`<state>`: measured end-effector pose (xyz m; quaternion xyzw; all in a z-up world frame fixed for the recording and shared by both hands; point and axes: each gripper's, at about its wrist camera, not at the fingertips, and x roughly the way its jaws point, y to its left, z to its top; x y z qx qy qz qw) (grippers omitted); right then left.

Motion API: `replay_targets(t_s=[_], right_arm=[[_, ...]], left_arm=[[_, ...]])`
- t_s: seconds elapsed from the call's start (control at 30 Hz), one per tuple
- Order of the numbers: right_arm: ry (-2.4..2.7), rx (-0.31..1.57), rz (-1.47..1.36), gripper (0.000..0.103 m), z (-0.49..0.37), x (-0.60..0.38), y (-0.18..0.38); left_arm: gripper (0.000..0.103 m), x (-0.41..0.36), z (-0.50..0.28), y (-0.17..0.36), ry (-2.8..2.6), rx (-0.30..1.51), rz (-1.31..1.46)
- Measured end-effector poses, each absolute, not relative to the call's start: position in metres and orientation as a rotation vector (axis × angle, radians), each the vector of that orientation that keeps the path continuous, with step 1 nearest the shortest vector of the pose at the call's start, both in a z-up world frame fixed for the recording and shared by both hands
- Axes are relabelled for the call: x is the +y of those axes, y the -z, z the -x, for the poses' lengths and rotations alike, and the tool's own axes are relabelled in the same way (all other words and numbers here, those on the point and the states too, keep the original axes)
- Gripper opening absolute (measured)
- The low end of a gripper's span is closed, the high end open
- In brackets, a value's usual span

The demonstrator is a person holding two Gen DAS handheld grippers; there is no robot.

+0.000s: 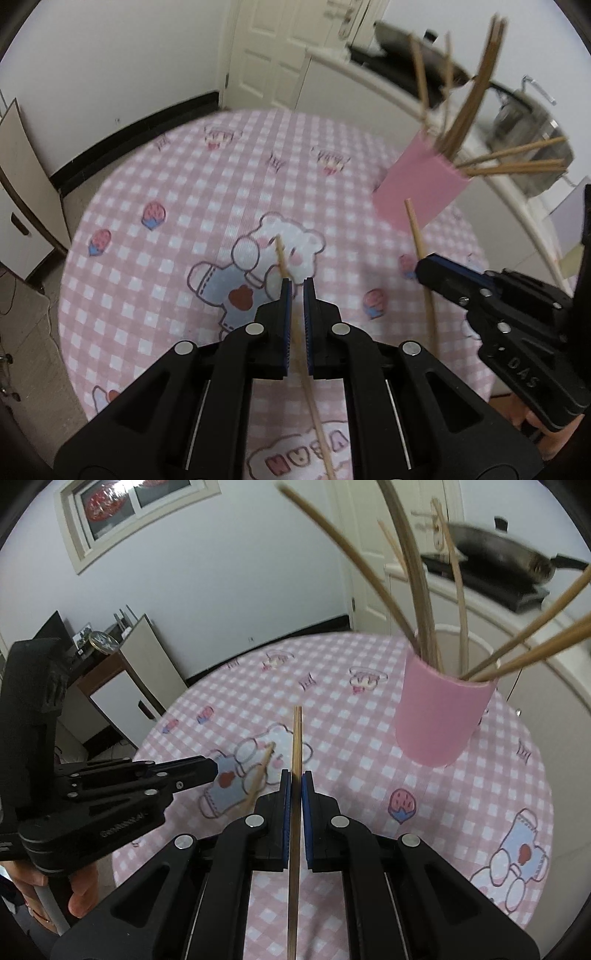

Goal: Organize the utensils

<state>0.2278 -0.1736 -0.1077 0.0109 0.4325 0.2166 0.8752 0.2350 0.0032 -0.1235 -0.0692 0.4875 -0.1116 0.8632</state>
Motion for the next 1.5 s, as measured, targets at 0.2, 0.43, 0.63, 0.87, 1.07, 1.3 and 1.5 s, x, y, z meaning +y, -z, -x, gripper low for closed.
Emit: replay_targets(t_s=[0.2, 0.43, 0.63, 0.87, 1.07, 1.3, 1.5], right_arm=[[-0.446, 0.971, -0.041, 0.005, -0.244, -0.177, 0.134], [-0.448, 1.011, -0.049, 0.005, -0.257, -0.181, 0.149], [-0.450, 1.022, -0.056, 0.005, -0.262, -0.183, 0.156], [-0.453, 1.027, -0.060, 0.005, -0.263, -0.184, 0.158], [-0.453, 1.024, -0.047, 0.005, -0.261, -0.180, 0.158], [-0.449, 1.017, -0.035, 0.005, -0.260, -0.179, 0.155], [-0.447, 1.004, -0.032, 0.005, -0.256, -0.178, 0.149]], left_arm=[[0.007, -0.004, -0.253, 0.157, 0.215, 1.104, 0.111], [0.068, -0.006, -0.258, 0.163, 0.203, 1.083, 0.102], [0.067, -0.014, -0.265, 0.170, 0.185, 1.098, 0.057], [0.051, -0.024, -0.267, 0.174, 0.138, 1.089, -0.035], [0.023, -0.032, -0.265, 0.174, 0.145, 1.070, -0.090], [0.010, -0.033, -0.266, 0.173, 0.175, 1.067, -0.063], [0.006, -0.031, -0.262, 0.167, 0.209, 1.066, -0.007]])
